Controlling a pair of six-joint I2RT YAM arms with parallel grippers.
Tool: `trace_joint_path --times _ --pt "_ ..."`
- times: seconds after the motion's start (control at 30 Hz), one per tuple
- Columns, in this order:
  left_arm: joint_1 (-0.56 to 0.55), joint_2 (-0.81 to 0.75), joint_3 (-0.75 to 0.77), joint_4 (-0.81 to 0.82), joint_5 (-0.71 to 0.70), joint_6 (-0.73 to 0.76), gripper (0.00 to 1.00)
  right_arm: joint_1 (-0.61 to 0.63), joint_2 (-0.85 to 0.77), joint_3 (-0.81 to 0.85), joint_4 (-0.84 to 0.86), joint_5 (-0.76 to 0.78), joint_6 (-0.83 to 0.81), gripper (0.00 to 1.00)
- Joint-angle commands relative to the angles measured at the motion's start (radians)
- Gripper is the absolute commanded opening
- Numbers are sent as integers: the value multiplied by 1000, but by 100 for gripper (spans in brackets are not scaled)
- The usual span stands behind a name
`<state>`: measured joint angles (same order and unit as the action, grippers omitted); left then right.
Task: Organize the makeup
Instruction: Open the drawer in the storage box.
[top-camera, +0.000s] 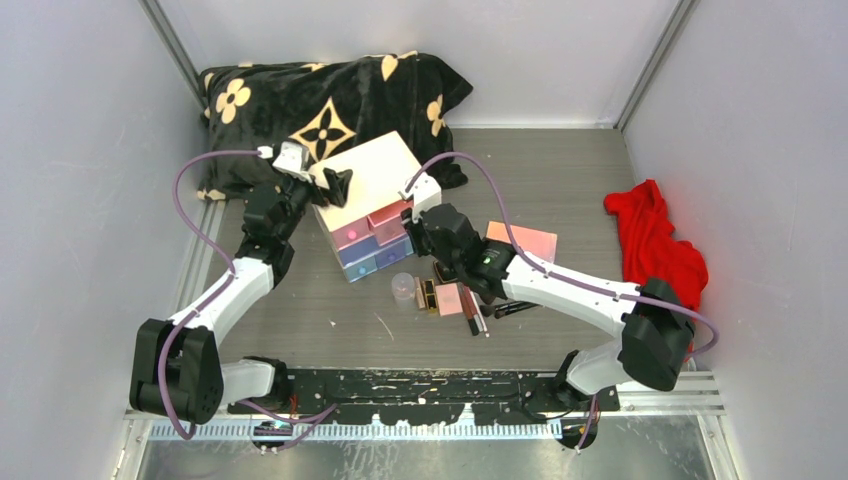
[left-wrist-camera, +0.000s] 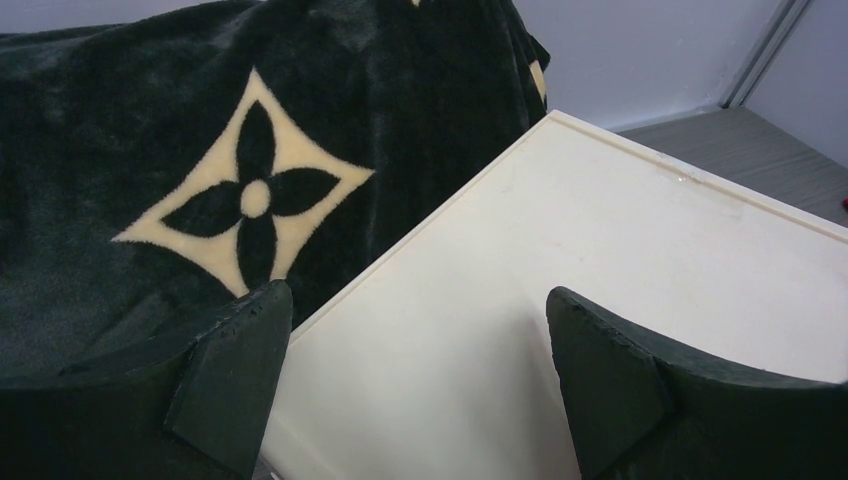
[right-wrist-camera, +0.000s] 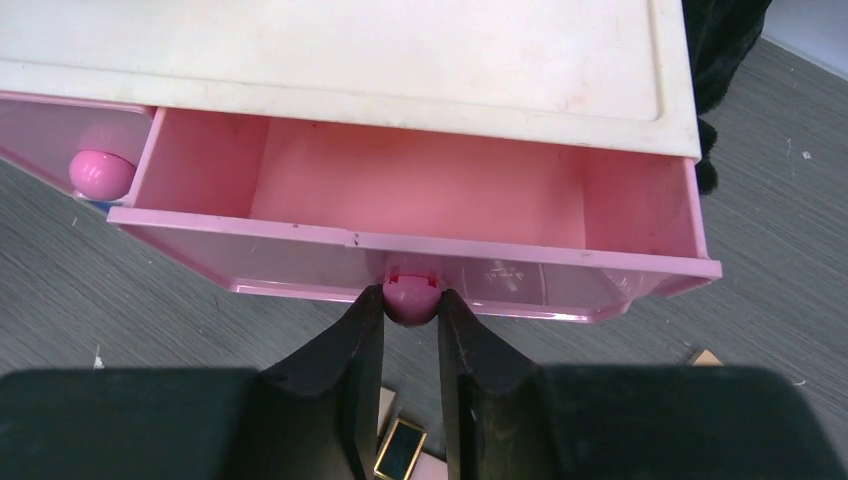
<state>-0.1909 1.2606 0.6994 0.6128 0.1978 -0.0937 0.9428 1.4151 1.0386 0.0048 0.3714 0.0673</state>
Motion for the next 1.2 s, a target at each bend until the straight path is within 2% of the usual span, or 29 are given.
trace_joint_path --times 0.0,0.73,1.17 --pt "2 88 -63 -270 -35 32 98 -9 -102 -10 -37 53 15 4" --pt "2 132 -39 -269 -37 26 98 -8 -305 -211 -132 2 116 3" --pt "2 138 -34 -276 -38 28 98 -6 -325 -275 -131 -25 120 4"
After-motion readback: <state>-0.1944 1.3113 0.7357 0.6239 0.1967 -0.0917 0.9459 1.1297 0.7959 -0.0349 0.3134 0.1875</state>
